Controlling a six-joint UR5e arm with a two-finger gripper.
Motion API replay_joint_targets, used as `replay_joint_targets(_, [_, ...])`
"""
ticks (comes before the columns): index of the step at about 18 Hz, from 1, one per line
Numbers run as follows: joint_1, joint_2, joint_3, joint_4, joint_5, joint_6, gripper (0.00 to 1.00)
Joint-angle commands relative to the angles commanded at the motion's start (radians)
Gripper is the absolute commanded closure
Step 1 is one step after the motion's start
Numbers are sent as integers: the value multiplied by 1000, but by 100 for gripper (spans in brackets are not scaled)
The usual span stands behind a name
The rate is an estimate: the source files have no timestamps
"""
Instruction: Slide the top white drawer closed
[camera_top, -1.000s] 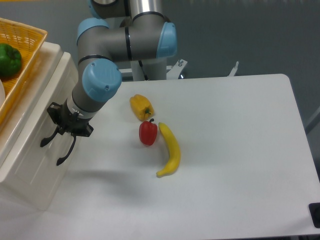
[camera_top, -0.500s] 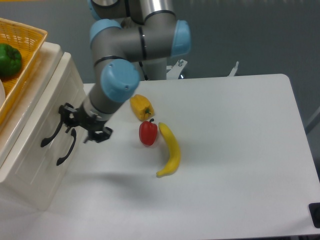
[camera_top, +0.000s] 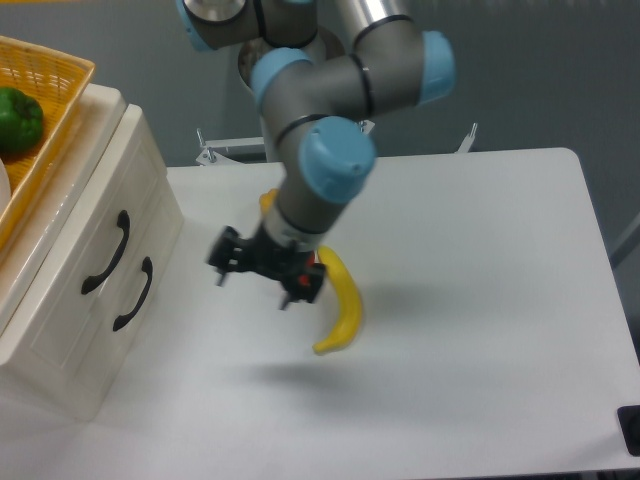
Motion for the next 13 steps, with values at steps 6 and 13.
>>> replay_joint_targets(6, [88, -15, 2, 0, 112, 410, 0])
replay_joint_targets(13, [137, -97, 78, 41, 273, 663, 0])
